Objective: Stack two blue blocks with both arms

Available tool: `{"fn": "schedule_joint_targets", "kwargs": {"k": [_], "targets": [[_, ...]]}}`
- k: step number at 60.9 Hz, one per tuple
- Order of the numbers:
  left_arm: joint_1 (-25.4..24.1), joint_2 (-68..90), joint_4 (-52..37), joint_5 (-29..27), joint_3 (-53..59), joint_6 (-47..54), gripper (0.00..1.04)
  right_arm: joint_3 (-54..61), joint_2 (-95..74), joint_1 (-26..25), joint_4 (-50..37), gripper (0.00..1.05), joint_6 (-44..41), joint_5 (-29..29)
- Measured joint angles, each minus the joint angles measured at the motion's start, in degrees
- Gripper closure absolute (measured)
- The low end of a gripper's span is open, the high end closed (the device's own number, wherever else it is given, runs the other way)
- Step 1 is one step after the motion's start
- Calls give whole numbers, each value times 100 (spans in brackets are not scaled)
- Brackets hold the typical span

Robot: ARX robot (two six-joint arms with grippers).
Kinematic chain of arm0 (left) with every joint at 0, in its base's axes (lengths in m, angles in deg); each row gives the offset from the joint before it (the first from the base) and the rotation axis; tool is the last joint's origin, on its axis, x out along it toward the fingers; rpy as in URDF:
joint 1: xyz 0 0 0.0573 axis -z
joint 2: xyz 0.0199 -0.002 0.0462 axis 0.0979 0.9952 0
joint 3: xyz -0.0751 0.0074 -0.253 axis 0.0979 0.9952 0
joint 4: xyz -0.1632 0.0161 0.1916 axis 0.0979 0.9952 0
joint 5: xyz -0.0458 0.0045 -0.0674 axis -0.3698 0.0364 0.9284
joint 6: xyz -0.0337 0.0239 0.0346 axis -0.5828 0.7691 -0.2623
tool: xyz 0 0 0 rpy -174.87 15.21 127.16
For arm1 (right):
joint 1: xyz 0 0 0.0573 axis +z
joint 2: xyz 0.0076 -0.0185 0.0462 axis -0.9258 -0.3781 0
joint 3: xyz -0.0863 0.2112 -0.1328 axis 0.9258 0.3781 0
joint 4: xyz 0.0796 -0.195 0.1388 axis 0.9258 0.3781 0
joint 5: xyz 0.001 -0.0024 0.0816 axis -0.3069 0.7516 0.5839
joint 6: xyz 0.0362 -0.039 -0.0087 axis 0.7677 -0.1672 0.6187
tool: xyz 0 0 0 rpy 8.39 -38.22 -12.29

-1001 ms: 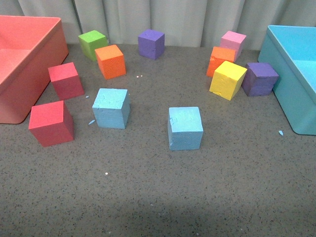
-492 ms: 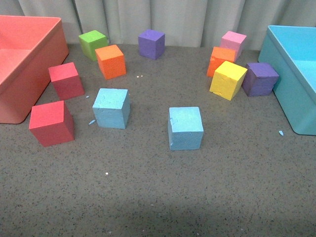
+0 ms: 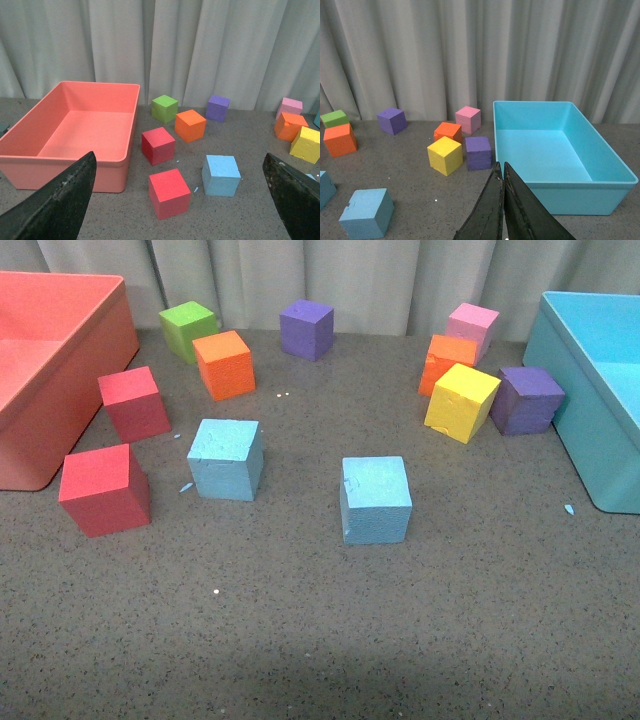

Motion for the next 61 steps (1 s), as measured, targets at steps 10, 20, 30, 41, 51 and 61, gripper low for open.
{"fn": "schedule_joint_targets", "kwargs": {"k": [10,20,30,41,51,61], "targets": [[0,-2,0,0,0,-2,7,2,789,0,800,104,-2,15],[0,-2,0,0,0,-2,7,2,796,0,807,83,-2,15],[0,-2,0,0,0,-2,7,2,796,0,807,49,-2,15],[28,42,48,-109,-15,-35,7,2,796,0,807,17,-2,15],[402,2210,-297,-1235,-505,-918,7,2,796,0,807,10,0,17],[614,5204,-1617,-739,-1580,-1364,7,2,796,0,811,9,0,15]]}}
